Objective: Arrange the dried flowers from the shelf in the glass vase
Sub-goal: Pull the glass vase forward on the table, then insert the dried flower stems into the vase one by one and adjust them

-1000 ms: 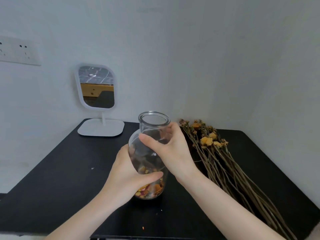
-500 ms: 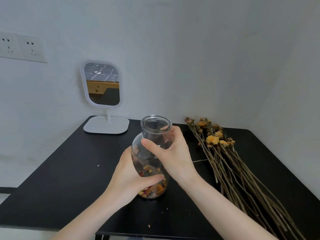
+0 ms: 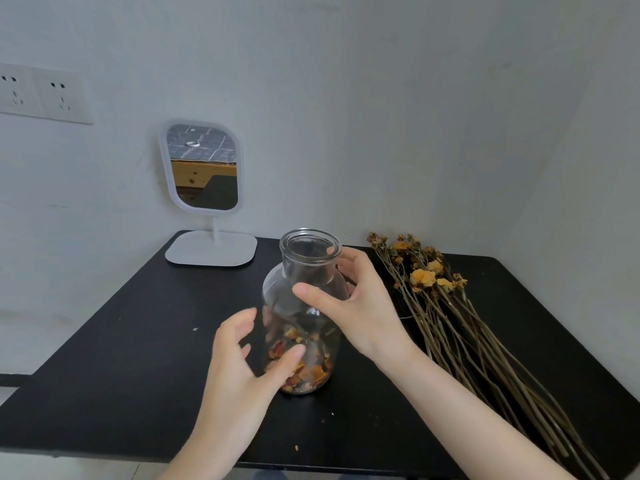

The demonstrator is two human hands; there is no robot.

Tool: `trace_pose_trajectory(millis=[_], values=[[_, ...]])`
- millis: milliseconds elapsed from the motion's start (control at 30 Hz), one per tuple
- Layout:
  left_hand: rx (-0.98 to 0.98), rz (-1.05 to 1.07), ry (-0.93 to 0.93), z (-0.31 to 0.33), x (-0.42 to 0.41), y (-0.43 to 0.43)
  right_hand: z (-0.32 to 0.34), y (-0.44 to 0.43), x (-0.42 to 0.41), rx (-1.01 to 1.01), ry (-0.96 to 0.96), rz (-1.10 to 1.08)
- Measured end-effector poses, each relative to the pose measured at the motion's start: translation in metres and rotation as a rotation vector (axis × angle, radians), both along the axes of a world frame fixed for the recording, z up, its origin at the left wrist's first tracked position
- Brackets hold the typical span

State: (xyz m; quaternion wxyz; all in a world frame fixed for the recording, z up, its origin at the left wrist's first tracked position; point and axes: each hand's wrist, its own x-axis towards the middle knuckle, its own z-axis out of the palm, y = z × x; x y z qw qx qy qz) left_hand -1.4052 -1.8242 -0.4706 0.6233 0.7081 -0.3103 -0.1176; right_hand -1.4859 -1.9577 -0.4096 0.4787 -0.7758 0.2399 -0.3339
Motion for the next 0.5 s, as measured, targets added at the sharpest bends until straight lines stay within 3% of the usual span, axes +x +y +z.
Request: trace_pose_trajectory(millis=[67, 133, 333, 500], values=[[-0.062, 0.107, 0.053, -0.009, -0.011, 0.012, -0.001, -0.007, -0.012, -0.018, 0.005, -0.020], [-0.025, 0.088, 0.076, -0.021, -0.024, 0.020, -0.003, -0.017, -0.027, -0.041, 0.008, -0.048], [0.268, -0.485, 0.117, -0.015, -0.070, -0.011, -0.009, -0.081, -0.080, -0.022, 0.119, -0.313], [0.212, -0.542, 0.116, 0.004, -0.087, -0.101, -0.017, -0.137, -0.122, 0.026, 0.254, -0.487]])
